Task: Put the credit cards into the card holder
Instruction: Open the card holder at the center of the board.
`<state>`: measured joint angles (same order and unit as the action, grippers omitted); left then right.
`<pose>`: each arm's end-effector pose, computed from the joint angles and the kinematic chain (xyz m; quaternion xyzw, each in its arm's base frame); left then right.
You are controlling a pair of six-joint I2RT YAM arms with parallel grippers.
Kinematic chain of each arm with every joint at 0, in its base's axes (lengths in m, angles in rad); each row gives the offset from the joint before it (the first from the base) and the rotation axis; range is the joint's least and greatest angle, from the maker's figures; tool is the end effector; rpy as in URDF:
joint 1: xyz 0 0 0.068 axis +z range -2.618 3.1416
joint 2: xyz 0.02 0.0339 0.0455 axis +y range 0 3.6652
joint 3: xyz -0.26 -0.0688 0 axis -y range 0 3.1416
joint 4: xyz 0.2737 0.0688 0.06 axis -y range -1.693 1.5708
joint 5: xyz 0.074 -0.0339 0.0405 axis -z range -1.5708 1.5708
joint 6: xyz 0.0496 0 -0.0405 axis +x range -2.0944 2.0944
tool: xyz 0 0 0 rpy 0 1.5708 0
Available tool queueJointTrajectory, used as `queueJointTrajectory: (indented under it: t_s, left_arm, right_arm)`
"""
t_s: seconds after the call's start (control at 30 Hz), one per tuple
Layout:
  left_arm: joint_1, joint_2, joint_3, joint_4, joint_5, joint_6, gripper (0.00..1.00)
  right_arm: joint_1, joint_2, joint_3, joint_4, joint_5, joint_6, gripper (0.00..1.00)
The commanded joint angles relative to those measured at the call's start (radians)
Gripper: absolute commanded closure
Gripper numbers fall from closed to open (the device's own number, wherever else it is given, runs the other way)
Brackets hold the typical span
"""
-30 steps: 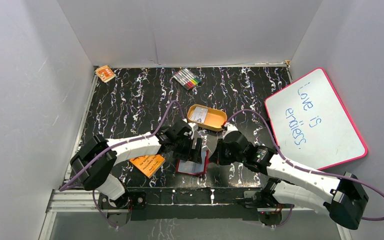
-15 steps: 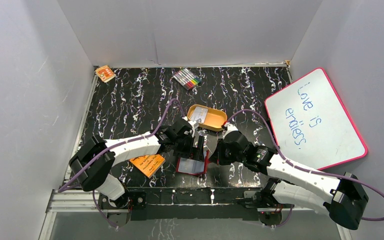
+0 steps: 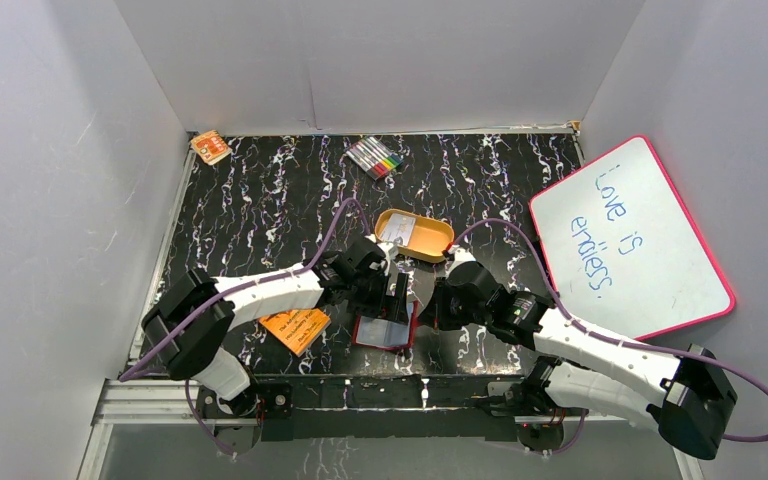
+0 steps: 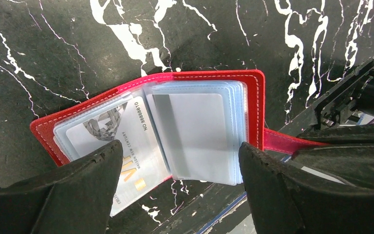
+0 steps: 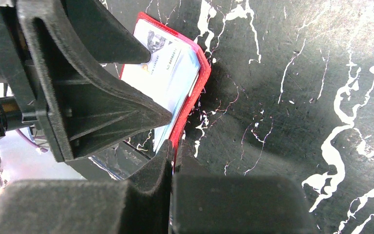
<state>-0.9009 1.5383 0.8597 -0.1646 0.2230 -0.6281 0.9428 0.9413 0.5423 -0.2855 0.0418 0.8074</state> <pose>0.2048 -0.2762 0.1569 0.1655 0.9147 -0.3198 0.1832 0.1416 0.1915 0.1945 -0.0522 0.9017 0.3170 0.2892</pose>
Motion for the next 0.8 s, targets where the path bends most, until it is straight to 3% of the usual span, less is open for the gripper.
queueJointTrajectory:
  t_s: [0.0, 0.77]
  left_arm:
    - [-0.007, 0.025, 0.029, -0.017, 0.005, 0.017, 0.16]
    - [-0.011, -0.051, 0.016, -0.104, -0.149, 0.01, 0.24]
  right_arm:
    - [-0.003, -0.018, 0.03, 0.045, -0.008, -0.009, 1.0]
    - [-0.003, -0.038, 0.006, 0.022, 0.013, -0.005, 1.0]
